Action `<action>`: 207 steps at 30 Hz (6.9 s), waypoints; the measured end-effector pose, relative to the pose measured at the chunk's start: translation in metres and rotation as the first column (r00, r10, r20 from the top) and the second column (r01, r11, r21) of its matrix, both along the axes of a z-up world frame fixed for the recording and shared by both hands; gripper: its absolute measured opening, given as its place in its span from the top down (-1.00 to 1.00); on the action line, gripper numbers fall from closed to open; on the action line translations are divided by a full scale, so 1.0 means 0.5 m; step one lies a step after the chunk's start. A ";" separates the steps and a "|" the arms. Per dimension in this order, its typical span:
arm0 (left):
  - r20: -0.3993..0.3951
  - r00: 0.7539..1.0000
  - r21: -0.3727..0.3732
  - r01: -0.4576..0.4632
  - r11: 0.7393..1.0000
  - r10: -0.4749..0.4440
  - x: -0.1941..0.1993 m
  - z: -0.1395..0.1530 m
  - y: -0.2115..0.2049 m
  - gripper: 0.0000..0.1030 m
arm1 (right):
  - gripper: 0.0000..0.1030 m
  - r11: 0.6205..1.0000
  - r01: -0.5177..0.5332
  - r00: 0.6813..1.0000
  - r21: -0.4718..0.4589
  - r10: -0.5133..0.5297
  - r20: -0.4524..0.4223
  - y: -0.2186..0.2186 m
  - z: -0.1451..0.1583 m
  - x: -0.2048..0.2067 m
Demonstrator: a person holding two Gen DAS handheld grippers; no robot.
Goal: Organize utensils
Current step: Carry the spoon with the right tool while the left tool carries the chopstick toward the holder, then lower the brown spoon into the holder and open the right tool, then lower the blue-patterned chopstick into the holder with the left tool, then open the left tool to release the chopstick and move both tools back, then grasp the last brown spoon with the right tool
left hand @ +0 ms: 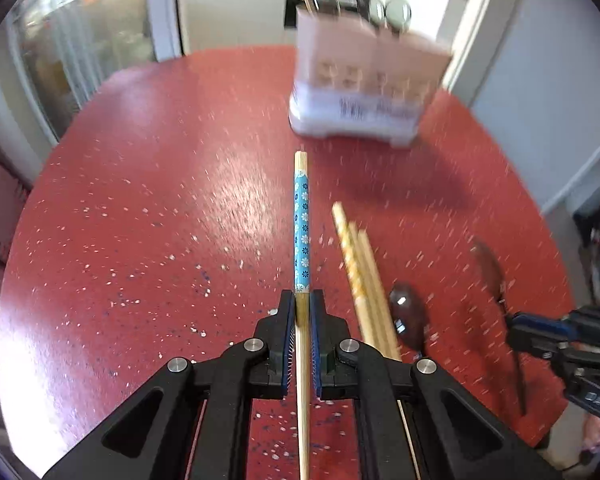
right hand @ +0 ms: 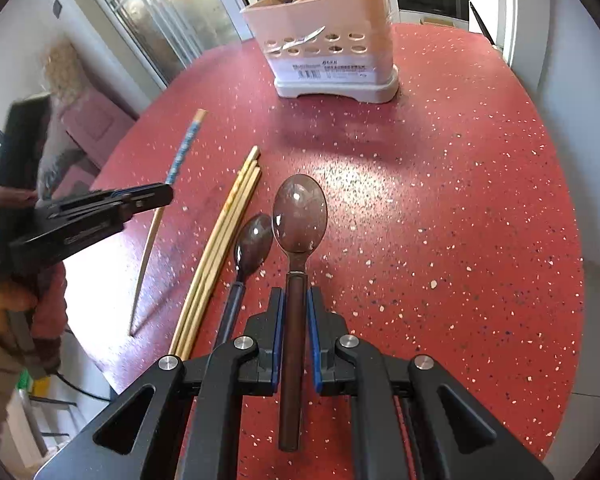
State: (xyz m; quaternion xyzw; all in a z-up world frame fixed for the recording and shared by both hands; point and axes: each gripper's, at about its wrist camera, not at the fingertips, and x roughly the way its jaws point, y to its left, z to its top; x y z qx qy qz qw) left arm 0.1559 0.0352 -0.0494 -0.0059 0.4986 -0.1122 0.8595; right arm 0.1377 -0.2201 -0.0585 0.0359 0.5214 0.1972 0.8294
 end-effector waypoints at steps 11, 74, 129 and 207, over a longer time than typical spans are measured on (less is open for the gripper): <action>0.188 0.980 -0.123 -0.041 0.992 0.064 -0.031 0.142 0.027 0.30 | 0.76 0.995 0.033 0.998 0.092 -0.037 0.047 -0.040 0.057 0.025; -0.033 0.918 -0.140 -0.395 0.908 0.395 0.257 -0.010 0.155 0.12 | 0.76 0.993 0.097 0.756 -0.072 -0.026 0.654 0.078 0.181 0.422; 0.255 0.911 -0.391 -0.210 0.896 0.324 0.223 0.291 0.105 0.31 | 0.60 0.994 0.031 0.906 0.106 -0.073 0.417 -0.036 0.145 0.204; -0.063 0.988 0.030 -0.139 0.990 0.140 -0.069 -0.094 0.098 -1.00 | 0.01 0.980 0.043 0.994 -0.192 -0.061 -0.091 0.131 -0.071 0.021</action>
